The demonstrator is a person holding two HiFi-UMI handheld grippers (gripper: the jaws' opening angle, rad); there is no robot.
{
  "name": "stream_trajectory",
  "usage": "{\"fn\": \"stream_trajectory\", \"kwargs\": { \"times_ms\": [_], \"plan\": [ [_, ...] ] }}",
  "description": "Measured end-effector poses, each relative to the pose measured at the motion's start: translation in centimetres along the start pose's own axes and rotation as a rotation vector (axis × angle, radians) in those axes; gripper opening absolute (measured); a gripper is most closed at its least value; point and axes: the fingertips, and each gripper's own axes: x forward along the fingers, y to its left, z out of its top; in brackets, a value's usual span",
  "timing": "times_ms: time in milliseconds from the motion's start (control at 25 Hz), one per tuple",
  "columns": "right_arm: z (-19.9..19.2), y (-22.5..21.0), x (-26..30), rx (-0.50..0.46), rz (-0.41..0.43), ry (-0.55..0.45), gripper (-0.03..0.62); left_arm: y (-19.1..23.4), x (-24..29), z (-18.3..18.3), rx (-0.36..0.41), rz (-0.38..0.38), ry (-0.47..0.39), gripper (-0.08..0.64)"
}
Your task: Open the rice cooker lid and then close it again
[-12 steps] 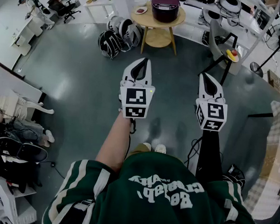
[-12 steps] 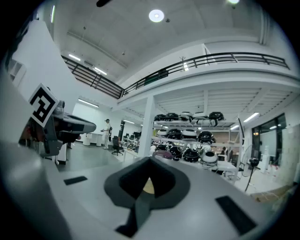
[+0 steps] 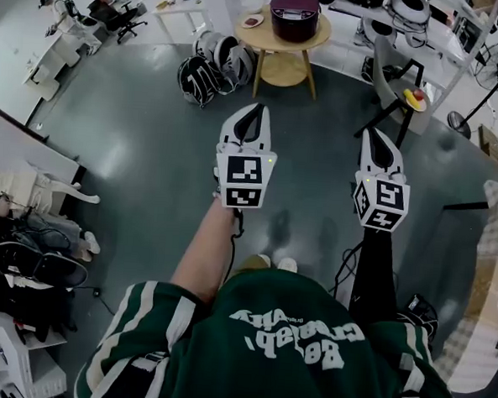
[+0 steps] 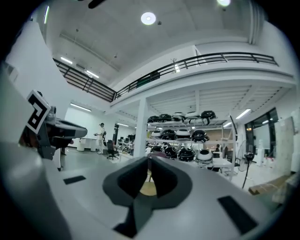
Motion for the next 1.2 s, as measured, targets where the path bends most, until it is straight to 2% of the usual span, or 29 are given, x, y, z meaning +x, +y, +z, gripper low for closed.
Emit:
{"fn": "stream_trajectory", "kwargs": {
  "times_ms": [120,360,640,1040,1200],
  "plan": [
    [-0.3,-0.1,0.2,-0.001,0.017,0.006,0.067,0.1,0.2,0.2,-0.016,0.016,-0.007,0.003],
    [-0.8,0.5,0.9,0.004,0.039,0.010,0.100,0.8,0.3,-0.3,-0.017,0.010,-0.006,0.081],
    [-0.5,1.6,4.1,-0.003,0.069,-0.006,0.126,2.8,2.5,-0.8,-0.024,0.001,-0.014,0.104],
    [-1.5,1.8,13.6,-0.020,0.058,0.026,0.133,7.2,11.1,-3.1,-0.042,-0.034,-0.007,0.117],
    [-1.0,1.9,18.5,-0.012,0.060,0.024,0.135,9.2,15.7,-3.5,-0.003,-0.064,0.003,0.118]
  ]
}}
